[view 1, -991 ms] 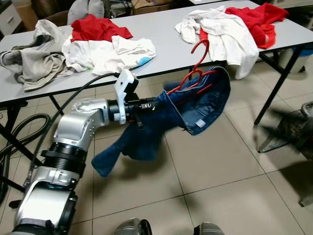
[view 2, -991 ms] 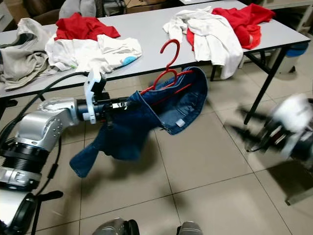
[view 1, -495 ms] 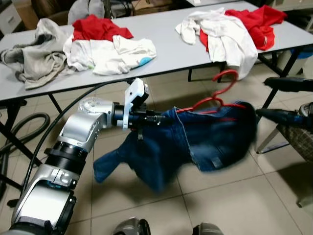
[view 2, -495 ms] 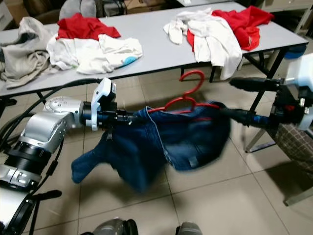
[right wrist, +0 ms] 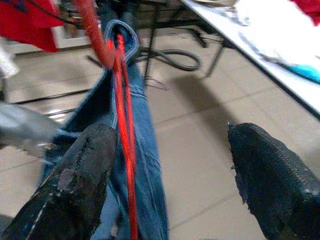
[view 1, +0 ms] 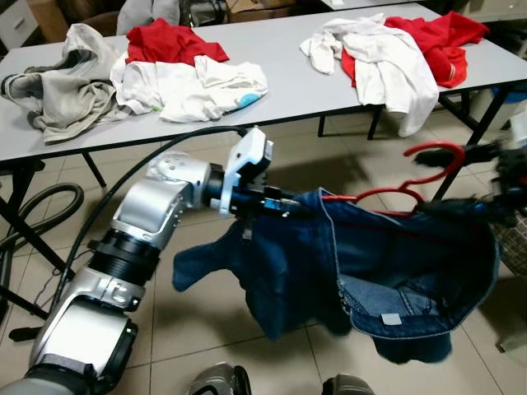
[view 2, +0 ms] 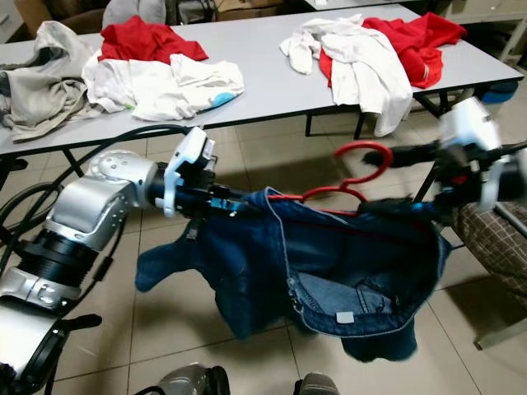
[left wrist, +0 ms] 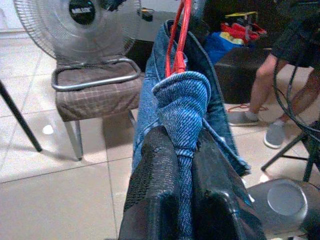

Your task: Hang hanger

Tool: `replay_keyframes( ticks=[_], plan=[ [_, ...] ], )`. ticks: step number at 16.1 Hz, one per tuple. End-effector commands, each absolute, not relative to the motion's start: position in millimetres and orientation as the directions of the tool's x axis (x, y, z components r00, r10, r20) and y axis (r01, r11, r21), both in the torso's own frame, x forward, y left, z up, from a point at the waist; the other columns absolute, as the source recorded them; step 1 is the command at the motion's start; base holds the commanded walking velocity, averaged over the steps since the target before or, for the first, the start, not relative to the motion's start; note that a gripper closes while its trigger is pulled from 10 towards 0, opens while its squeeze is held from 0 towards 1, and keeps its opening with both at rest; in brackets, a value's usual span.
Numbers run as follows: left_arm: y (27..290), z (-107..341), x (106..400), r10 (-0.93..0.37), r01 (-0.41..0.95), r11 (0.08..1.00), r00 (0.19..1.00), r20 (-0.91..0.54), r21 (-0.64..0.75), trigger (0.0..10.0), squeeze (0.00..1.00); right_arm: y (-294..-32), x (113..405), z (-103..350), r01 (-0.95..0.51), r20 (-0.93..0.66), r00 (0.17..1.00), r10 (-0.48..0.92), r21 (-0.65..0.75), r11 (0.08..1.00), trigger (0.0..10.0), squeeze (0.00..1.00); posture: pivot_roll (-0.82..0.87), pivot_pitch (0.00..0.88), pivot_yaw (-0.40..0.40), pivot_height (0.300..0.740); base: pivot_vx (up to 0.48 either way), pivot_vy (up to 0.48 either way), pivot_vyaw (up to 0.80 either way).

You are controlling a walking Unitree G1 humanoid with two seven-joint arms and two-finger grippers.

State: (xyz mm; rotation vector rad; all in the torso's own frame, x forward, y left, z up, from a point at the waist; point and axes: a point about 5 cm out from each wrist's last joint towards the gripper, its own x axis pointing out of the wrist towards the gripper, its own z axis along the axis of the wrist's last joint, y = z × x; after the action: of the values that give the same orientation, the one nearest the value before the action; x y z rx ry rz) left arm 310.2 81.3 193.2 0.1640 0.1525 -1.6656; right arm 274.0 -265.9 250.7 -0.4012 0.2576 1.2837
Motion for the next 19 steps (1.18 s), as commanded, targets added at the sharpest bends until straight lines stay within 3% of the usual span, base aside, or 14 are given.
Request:
replay_keyframes(
  ticks=[1,2,4,5,19],
  plan=[
    [76.8,206.3,313.5,-0.975,0.992,-0.123,-0.114,-0.192,0.037,0.0,0.0,-260.0,276.1,253.6,-0.976,-0.41,0.212,0.887,-0.138,0.17,10.0,0.0,-0.2,0.0,0.062,0.74,0.0,0.0,0.0],
    [75.4,206.2,314.3,-0.973,0.991,-0.129,-0.119,-0.196,0.037,0.0,0.0,-256.7,277.3,254.3,-0.981,-0.403,0.187,0.896,-0.122,0.15,9.0,0.0,-0.2,0.0,0.064,0.74,0.0,0.0,0.0],
    [74.1,206.5,314.5,-0.972,0.99,-0.136,-0.127,-0.195,0.034,0.0,0.0,-255.5,277.4,252.3,-0.988,-0.419,0.155,0.895,-0.089,0.129,4.5,0.0,-0.21,0.0,0.068,0.74,0.0,0.0,0.0],
    [72.5,208.3,313.8,-0.972,0.988,-0.151,-0.141,-0.189,0.036,0.0,0.0,-255.4,278.5,246.2,-0.99,-0.451,0.14,0.881,-0.062,0.125,0.0,0.0,-0.21,0.0,0.07,0.74,0.0,0.0,0.0],
    [70.5,210.4,316.1,-0.97,0.987,-0.155,-0.144,-0.194,0.042,0.0,0.0,-251.0,289.3,237.7,-0.992,-0.503,0.104,0.858,0.011,0.127,0.0,0.0,-0.21,0.0,0.068,0.74,0.0,0.0,0.0]
  ],
)
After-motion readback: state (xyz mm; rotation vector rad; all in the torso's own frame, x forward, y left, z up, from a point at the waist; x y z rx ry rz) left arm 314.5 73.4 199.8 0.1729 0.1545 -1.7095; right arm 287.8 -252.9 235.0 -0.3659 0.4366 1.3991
